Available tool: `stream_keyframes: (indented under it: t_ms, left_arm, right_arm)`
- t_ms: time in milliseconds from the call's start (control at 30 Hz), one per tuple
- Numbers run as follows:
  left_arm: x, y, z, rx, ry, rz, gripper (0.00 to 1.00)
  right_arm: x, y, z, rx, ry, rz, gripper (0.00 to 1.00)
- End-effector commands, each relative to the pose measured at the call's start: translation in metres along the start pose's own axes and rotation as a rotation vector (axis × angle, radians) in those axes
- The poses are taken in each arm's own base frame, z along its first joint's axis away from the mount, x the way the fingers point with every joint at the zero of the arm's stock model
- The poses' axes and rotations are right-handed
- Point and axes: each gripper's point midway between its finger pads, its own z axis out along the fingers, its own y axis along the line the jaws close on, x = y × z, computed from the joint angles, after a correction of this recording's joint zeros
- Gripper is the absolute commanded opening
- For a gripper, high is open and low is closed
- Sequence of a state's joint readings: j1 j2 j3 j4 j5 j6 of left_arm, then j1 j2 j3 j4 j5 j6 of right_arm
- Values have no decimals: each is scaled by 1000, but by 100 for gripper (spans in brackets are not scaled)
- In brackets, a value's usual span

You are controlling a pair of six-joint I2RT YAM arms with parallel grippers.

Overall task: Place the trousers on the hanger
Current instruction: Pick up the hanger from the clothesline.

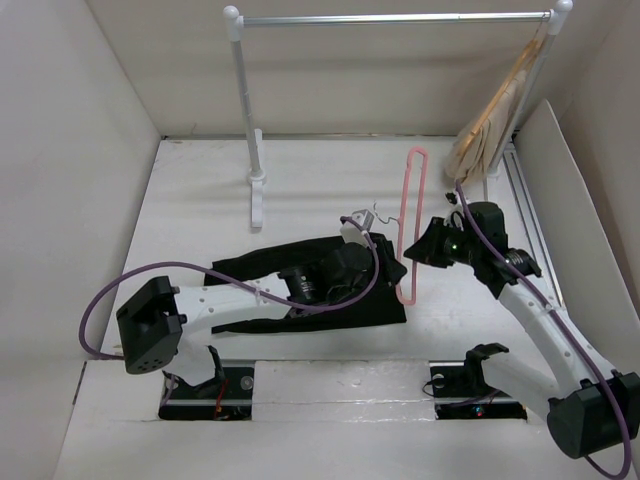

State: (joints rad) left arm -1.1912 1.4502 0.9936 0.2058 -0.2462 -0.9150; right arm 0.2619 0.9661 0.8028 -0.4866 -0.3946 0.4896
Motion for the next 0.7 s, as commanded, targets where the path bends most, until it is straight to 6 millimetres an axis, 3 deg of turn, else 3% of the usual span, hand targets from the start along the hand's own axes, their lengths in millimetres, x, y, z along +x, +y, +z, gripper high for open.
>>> stream_keyframes:
  t_ms: [0, 67, 233, 267, 300, 400, 433, 467, 500, 533, 567, 600, 667]
  left_arm:
    - [-20, -27, 0, 67, -60, -52, 35]
    - [-19, -27, 1, 70, -60, -58, 33]
    - [-17, -25, 2, 68, -56, -67, 17]
    - [-15, -25, 3, 69, -52, -68, 3]
    - [-13, -24, 4, 68, -40, -71, 0]
    - [0, -20, 5, 69, 6, -105, 0]
    - [12, -7, 4, 57, 30, -117, 0]
    - [15, -8, 4, 81, 33, -146, 0]
    - [22, -6, 2, 89, 54, -171, 0]
    - [34, 2, 1, 76, 75, -202, 0]
    - [45, 6, 2, 64, 80, -217, 0]
    - [50, 2, 0, 70, 90, -225, 0]
    - [59, 6, 5, 43, 84, -226, 0]
  right_arm:
    - [-10, 14, -7, -62, -54, -18, 0]
    - [-5, 12, -7, -61, -46, -15, 0]
    - [4, 8, -12, -52, -37, -15, 0]
    - [9, 5, -12, -46, -26, -11, 0]
    - [11, 4, -12, -43, -21, -9, 0]
    - [27, -3, -17, -17, 15, -20, 4]
    - [29, -6, -19, -4, 19, -33, 9]
    - [30, -9, -24, 17, 11, -56, 18]
    - [27, -9, -28, 27, -1, -71, 33]
    - [26, -10, -32, 42, -5, -87, 40]
    - [22, -11, -43, 69, -24, -135, 64]
    - [22, -11, -43, 70, -24, -135, 64]
    - [25, -14, -49, 87, -5, -168, 77]
